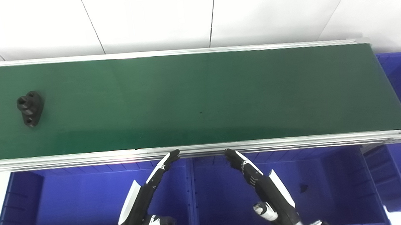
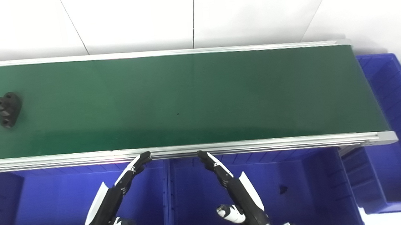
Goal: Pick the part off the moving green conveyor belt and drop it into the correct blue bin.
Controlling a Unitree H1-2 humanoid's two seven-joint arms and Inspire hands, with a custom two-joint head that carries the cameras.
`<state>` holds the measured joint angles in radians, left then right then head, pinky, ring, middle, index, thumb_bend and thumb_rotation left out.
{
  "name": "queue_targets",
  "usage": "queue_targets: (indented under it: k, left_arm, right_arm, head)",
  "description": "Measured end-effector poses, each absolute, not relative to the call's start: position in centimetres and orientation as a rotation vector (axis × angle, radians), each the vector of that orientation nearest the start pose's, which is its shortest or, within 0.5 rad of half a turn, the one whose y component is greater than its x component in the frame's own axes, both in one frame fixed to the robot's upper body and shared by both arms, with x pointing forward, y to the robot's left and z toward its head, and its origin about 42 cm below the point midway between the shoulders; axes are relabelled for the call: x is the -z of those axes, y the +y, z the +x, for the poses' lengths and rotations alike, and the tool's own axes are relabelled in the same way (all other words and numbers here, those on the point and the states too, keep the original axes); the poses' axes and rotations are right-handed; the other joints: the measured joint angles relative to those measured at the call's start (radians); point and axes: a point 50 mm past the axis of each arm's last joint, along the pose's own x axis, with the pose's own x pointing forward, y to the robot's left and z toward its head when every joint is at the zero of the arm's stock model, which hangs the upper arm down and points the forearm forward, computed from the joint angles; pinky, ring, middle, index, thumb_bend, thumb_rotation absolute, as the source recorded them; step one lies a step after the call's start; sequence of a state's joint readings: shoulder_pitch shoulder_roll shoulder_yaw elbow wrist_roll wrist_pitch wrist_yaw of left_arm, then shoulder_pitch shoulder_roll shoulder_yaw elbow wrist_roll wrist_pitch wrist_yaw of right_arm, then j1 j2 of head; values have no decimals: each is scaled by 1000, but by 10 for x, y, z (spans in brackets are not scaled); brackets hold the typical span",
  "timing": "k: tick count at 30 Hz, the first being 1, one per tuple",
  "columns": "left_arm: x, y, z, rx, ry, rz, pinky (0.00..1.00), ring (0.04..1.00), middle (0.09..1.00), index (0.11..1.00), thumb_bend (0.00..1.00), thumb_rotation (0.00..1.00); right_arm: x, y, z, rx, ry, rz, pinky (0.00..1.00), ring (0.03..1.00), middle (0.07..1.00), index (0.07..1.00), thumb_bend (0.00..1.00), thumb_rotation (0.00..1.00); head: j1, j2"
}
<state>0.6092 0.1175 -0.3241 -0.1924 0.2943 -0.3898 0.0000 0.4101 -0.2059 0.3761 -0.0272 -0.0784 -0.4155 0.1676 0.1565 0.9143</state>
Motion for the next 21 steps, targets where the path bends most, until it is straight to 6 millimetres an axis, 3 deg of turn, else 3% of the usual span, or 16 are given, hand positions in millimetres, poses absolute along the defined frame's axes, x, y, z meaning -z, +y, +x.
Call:
queue_targets:
  k: [10,12,14,16,20,21]
  left_arm:
    - [-66,173,63,298,9,234,924,946,915,917,1000,1000]
    - [-66,173,63,298,9,233,923,946,912,912,996,1000]
    - [-65,173,62,298,11,233,925,946,911,912,998,1000]
    - [-61,173,61,301,22,230,926,945,909,911,999,1000]
    - [-49,168,55,311,54,217,908,918,897,888,1000,1000]
    - [-46,166,54,312,62,213,905,916,896,886,1000,1000]
  right_arm:
    - [-39,-182,110,-521,4,-127,936,948,942,935,1000,976]
    - [-39,-182,109,-521,6,-128,927,942,938,931,1000,980]
    - [-38,-182,109,-523,8,-134,914,934,934,927,1000,982]
    - [-35,-183,108,-523,20,-138,913,934,934,928,1000,983]
    - [-28,-188,104,-530,53,-144,969,976,959,945,1000,976]
    - [-25,-190,103,-529,64,-141,972,978,960,945,1000,975]
  head:
    - [2,-14]
    - [6,-32]
    - [41,-76]
    - [54,-86]
    - [155,-170]
    - [155,-170]
